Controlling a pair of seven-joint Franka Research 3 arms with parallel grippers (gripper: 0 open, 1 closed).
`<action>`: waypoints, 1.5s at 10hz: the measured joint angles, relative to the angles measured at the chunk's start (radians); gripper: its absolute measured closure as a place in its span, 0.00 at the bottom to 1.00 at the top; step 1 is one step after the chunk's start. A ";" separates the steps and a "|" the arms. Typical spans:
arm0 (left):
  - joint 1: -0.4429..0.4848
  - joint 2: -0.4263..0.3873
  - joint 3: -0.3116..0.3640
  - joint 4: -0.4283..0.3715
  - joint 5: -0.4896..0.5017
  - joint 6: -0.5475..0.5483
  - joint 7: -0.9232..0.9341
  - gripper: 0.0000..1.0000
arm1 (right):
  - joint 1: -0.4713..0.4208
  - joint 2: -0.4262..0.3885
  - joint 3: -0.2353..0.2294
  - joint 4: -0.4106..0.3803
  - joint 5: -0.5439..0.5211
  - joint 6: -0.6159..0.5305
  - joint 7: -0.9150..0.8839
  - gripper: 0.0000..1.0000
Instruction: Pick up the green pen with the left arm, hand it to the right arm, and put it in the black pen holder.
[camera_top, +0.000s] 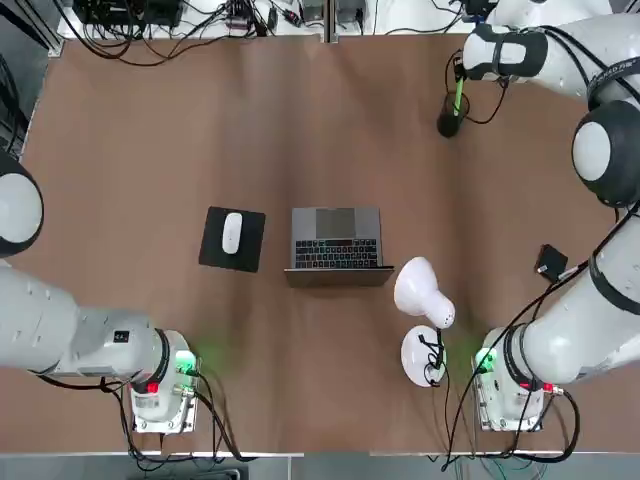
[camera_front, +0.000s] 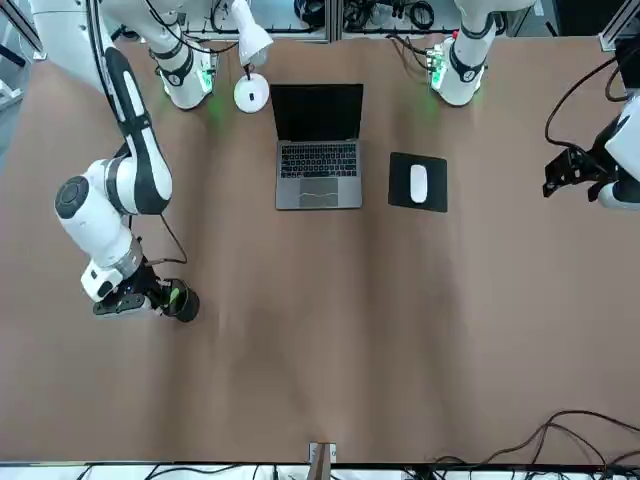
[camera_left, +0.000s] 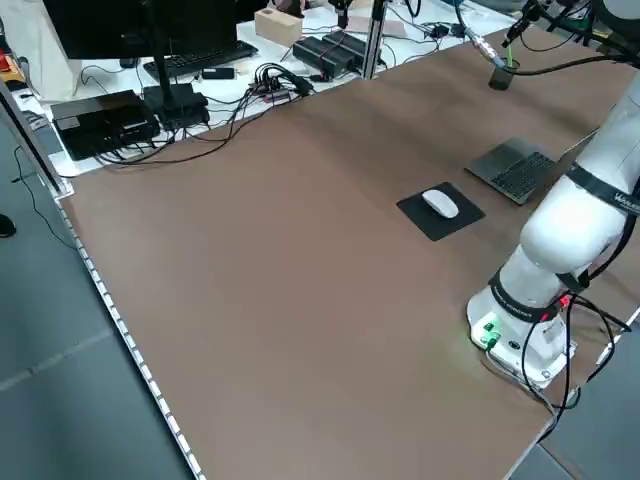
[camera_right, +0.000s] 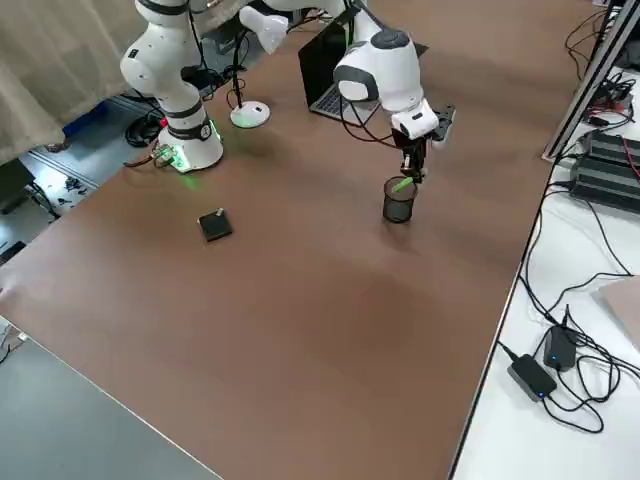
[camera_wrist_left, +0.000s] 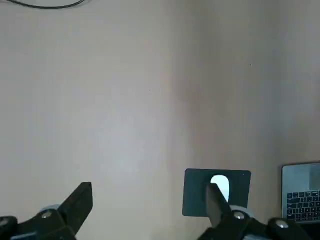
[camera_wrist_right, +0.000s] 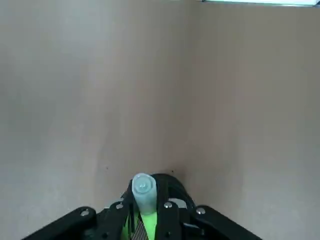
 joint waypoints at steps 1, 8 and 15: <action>0.000 0.000 0.000 -0.002 0.000 0.000 -0.005 0.00 | 0.000 0.000 0.000 -0.008 0.000 0.000 -0.006 0.82; -0.006 0.000 -0.002 -0.002 0.000 0.001 -0.047 0.00 | 0.002 0.002 0.001 -0.004 0.000 0.004 -0.052 0.22; -0.010 0.003 -0.006 -0.001 0.000 0.001 -0.103 0.00 | -0.003 -0.197 -0.044 0.491 -0.130 -0.852 0.003 0.00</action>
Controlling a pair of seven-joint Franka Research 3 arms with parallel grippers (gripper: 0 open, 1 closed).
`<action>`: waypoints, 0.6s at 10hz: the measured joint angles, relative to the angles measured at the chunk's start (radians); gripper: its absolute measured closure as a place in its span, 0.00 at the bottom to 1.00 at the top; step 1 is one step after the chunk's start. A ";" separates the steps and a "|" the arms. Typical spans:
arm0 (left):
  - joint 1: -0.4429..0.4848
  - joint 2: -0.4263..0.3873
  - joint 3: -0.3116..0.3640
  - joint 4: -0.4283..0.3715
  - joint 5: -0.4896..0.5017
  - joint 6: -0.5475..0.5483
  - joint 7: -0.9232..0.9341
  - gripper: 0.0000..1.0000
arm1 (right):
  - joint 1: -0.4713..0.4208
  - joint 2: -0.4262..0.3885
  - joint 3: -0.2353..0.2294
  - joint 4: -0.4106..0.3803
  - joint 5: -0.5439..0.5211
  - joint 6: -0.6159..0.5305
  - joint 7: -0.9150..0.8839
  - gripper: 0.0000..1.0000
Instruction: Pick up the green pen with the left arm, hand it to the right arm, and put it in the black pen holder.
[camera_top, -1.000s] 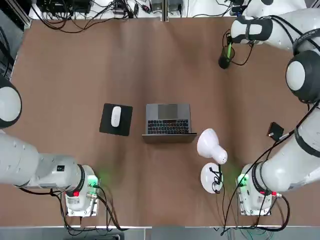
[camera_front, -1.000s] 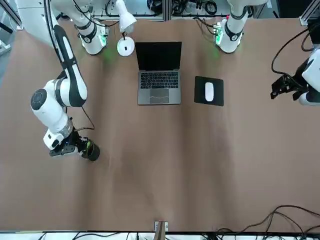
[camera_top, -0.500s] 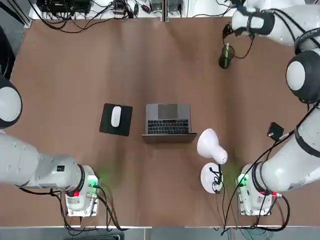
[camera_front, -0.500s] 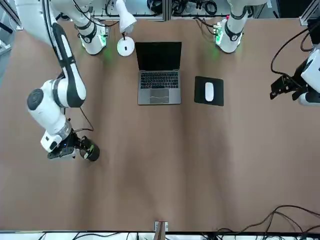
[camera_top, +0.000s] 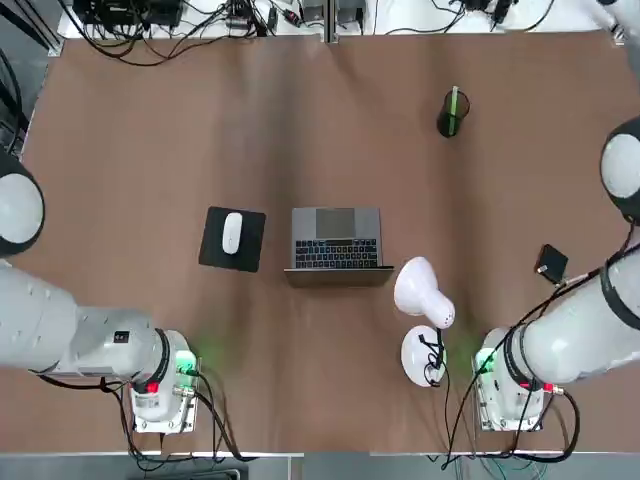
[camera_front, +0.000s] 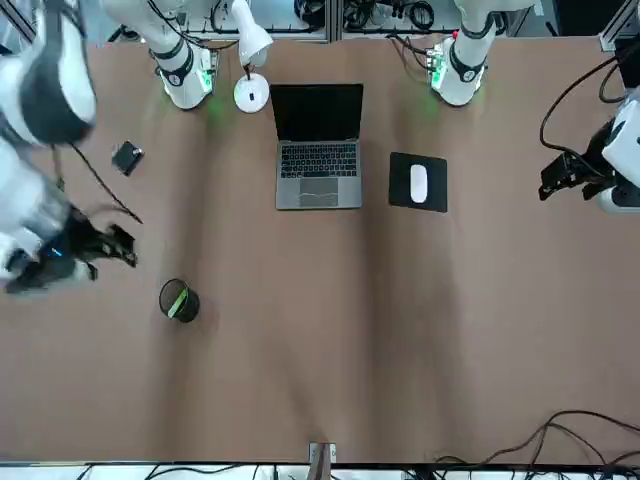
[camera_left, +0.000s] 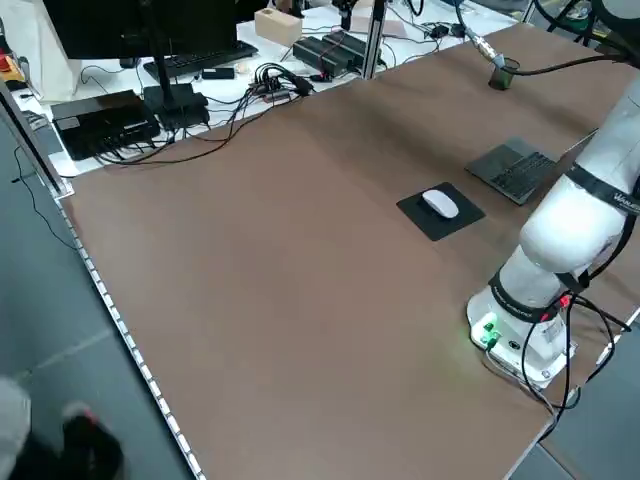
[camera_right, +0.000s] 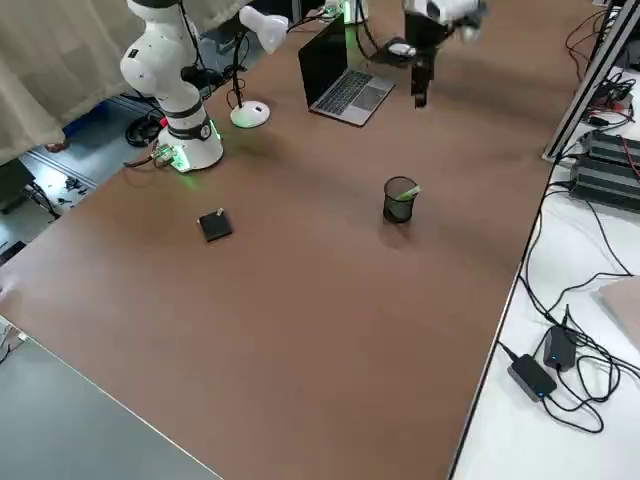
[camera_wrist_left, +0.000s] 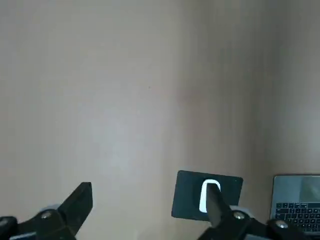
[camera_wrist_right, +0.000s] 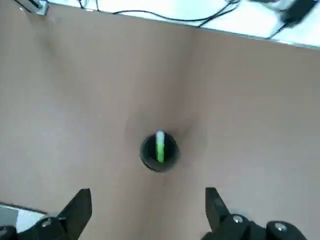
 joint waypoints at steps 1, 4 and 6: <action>0.000 0.001 -0.001 0.000 0.000 0.000 -0.001 0.00 | -0.002 -0.041 -0.002 0.034 -0.041 -0.079 0.005 0.00; 0.001 0.001 -0.001 0.000 0.000 0.000 -0.001 0.00 | -0.004 -0.076 -0.004 0.120 -0.078 -0.211 0.014 0.00; 0.002 0.002 0.000 0.003 0.000 0.000 -0.001 0.00 | -0.045 -0.054 -0.005 0.107 -0.077 -0.182 0.025 0.00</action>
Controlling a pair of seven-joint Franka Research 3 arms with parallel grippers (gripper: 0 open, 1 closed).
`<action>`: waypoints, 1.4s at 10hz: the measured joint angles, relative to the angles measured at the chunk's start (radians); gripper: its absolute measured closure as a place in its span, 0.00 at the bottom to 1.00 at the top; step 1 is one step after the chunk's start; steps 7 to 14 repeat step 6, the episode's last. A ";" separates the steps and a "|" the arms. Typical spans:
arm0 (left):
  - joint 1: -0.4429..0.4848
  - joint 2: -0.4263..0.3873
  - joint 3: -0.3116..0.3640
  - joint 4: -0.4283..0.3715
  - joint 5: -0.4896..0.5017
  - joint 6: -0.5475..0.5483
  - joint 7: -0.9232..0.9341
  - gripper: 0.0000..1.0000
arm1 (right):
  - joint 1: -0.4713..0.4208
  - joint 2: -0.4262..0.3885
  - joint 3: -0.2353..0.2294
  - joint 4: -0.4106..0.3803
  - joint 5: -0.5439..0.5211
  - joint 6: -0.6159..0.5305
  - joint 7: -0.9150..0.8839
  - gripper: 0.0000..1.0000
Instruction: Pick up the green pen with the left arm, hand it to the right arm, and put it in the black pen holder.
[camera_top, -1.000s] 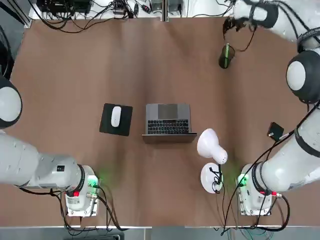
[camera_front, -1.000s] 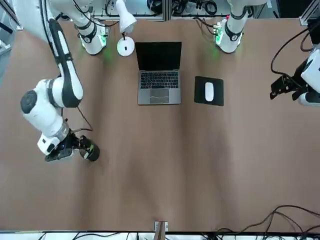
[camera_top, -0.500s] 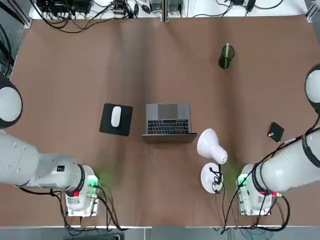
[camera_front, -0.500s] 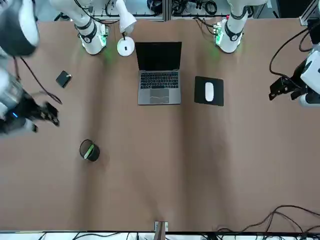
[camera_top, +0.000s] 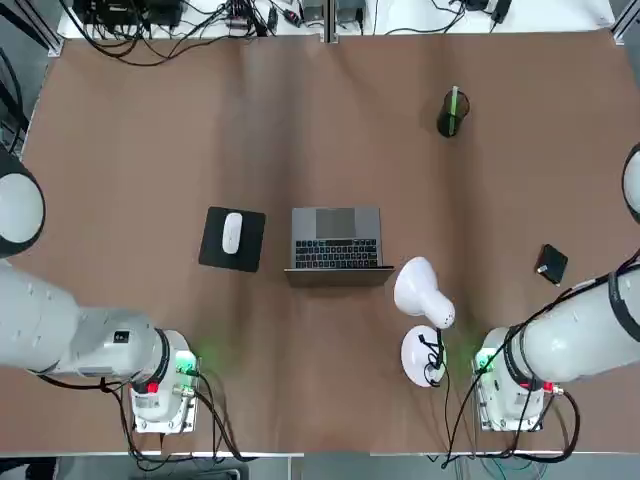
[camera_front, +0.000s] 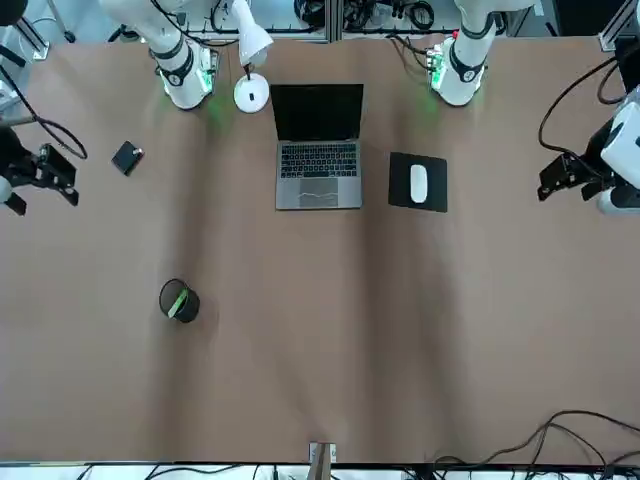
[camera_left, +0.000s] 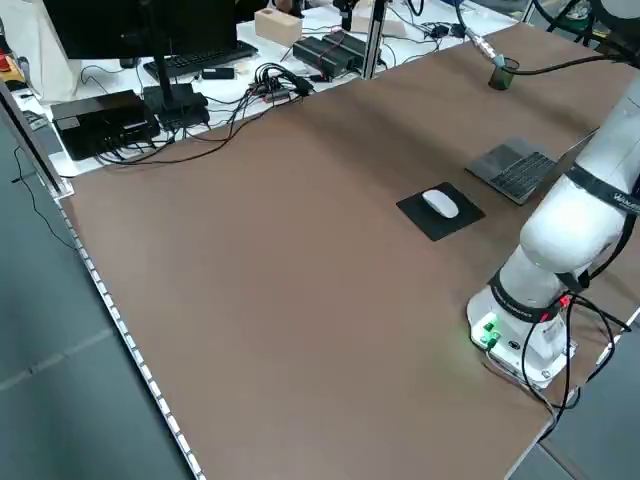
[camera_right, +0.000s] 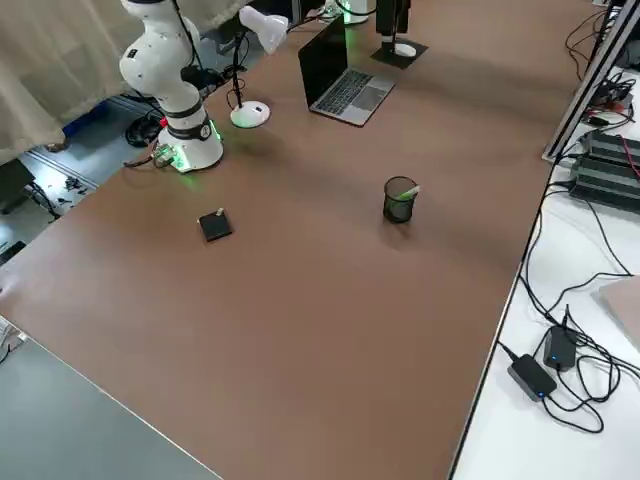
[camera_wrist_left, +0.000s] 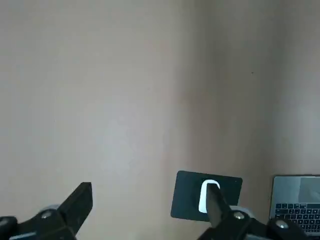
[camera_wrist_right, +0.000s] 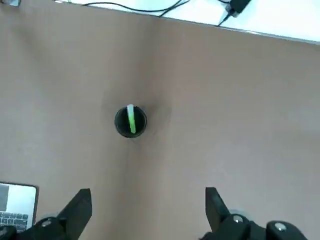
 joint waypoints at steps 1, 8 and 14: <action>0.000 0.000 0.000 0.001 0.000 0.000 0.000 0.00 | -0.028 0.016 -0.001 -0.033 0.001 0.055 0.000 0.00; -0.002 0.000 -0.002 0.004 0.000 0.000 0.000 0.00 | -0.069 0.032 0.008 -0.096 0.004 0.098 0.160 0.00; -0.002 0.000 -0.002 0.004 0.000 0.000 0.000 0.00 | -0.069 0.032 0.008 -0.096 0.004 0.098 0.160 0.00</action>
